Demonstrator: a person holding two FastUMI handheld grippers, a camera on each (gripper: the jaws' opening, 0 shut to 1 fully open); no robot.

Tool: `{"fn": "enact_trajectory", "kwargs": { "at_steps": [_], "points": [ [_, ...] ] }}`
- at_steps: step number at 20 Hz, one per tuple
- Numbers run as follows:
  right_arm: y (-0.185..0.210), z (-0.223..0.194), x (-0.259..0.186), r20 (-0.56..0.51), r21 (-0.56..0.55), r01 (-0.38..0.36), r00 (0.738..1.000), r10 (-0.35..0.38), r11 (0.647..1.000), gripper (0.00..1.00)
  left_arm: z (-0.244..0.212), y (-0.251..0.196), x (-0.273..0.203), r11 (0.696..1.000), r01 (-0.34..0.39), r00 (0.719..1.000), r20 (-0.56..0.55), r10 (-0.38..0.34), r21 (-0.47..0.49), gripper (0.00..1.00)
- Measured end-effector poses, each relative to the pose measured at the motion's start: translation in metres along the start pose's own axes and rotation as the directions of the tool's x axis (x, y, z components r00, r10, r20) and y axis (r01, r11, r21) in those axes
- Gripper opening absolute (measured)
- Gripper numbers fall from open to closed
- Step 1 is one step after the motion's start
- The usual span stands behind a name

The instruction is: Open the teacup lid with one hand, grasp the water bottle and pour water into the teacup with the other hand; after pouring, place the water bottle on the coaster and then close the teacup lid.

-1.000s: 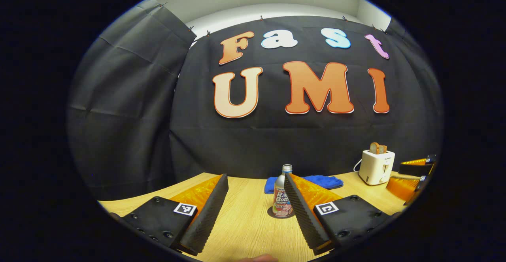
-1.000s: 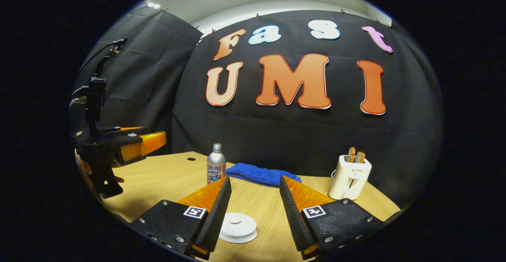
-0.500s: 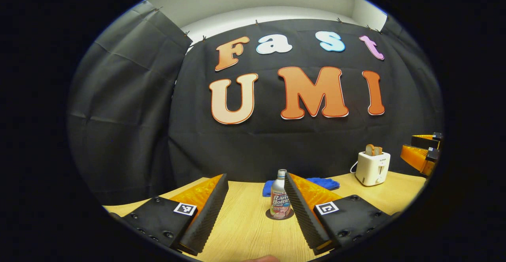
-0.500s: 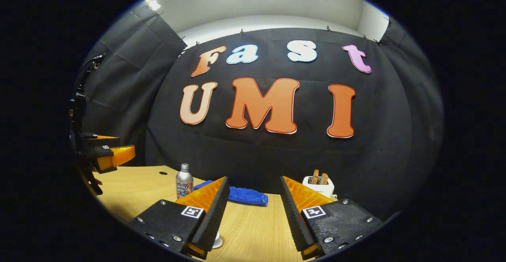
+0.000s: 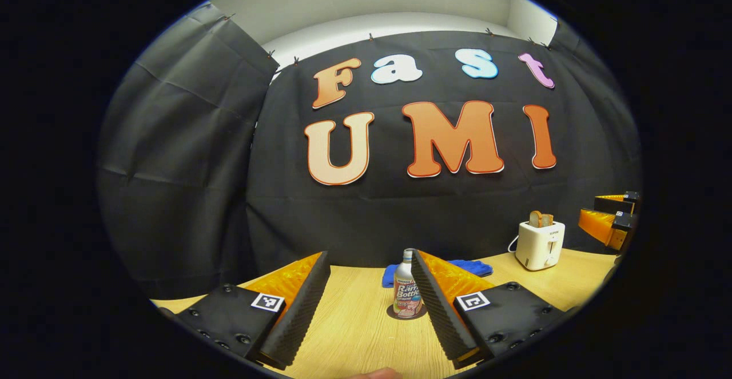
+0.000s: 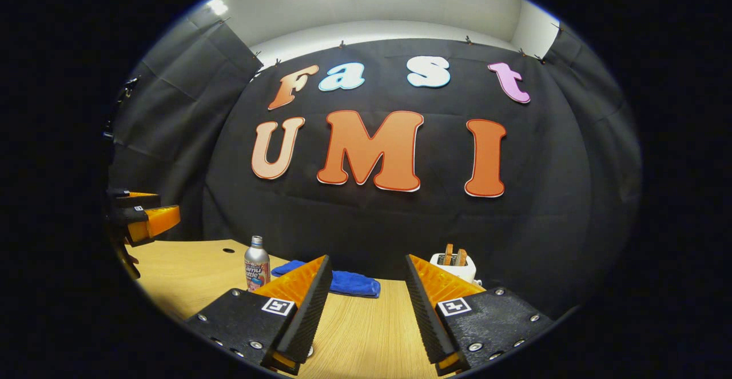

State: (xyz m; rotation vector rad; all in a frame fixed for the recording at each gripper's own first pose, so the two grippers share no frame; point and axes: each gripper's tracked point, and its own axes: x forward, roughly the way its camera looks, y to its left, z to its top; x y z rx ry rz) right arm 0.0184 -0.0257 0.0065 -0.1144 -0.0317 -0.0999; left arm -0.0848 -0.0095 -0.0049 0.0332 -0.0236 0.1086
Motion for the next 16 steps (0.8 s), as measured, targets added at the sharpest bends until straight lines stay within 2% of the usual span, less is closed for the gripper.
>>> {"fn": "enact_trajectory", "kwargs": {
  "at_steps": [5, 6, 8, 9, 10, 11, 12, 16],
  "points": [
    [-0.002, 0.006, -0.001, 0.011, -0.003, 0.002, 1.0, -0.002, 1.0, 0.76, 0.003, -0.001, 0.0, 1.0, 0.004, 1.0, 0.012, -0.004, 0.003, 0.99],
    [0.001, 0.005, 0.0, 0.014, 0.005, -0.007, 1.0, 0.007, 1.0, 0.76, 0.004, -0.002, 0.0, 1.0, 0.007, 1.0, 0.016, -0.007, 0.001, 0.94],
    [0.004, -0.002, 0.002, -0.004, 0.026, -0.019, 1.0, 0.019, 0.999, 0.76, 0.004, -0.001, 0.001, 1.0, 0.004, 1.0, 0.028, -0.004, -0.023, 0.94],
    [0.004, -0.005, 0.003, -0.012, 0.031, -0.022, 1.0, 0.023, 0.999, 0.76, -0.002, -0.001, 0.002, 1.0, 0.01, 1.0, 0.022, -0.009, -0.027, 0.99],
    [0.003, -0.007, 0.004, -0.016, 0.03, -0.021, 1.0, 0.022, 0.999, 0.76, -0.005, -0.002, 0.003, 1.0, 0.011, 1.0, 0.017, -0.011, -0.025, 0.99],
    [0.001, -0.008, 0.006, -0.018, 0.024, -0.016, 1.0, 0.016, 1.0, 0.76, -0.007, -0.001, 0.005, 1.0, 0.011, 1.0, 0.012, -0.011, -0.026, 0.94],
    [-0.001, -0.008, 0.006, -0.017, 0.017, -0.01, 1.0, 0.011, 1.0, 0.76, -0.008, 0.0, 0.006, 1.0, 0.013, 1.0, 0.012, -0.013, -0.028, 0.99],
    [-0.007, -0.006, 0.01, -0.012, 0.015, 0.0, 1.0, 0.0, 1.0, 0.76, -0.013, 0.003, 0.01, 1.0, 0.009, 1.0, 0.006, -0.009, -0.023, 0.99]
  ]
}}
